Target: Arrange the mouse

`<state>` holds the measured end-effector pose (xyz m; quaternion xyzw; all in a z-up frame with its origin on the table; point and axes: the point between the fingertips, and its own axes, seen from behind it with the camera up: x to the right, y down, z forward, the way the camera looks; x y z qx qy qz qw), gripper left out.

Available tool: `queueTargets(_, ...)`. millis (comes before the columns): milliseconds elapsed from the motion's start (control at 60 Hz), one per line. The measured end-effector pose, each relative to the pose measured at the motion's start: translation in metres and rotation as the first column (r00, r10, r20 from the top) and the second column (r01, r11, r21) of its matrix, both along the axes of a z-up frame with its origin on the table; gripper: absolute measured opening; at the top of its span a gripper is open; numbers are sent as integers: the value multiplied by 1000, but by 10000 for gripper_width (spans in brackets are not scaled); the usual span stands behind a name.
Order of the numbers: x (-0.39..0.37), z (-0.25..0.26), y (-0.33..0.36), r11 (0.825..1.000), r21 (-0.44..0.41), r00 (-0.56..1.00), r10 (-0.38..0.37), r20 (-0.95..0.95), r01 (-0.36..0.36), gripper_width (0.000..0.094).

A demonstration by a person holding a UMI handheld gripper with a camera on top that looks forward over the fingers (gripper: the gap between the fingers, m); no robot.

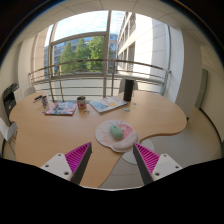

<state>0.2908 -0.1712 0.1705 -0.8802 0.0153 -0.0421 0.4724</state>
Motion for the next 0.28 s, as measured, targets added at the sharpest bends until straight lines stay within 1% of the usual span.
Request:
queueTargets(133,-5,8,-16,1000,12,1000,4,0,-4,847)
queueTargets(283,-3,8,-26,1000,4,1000,-2,16,2,847)
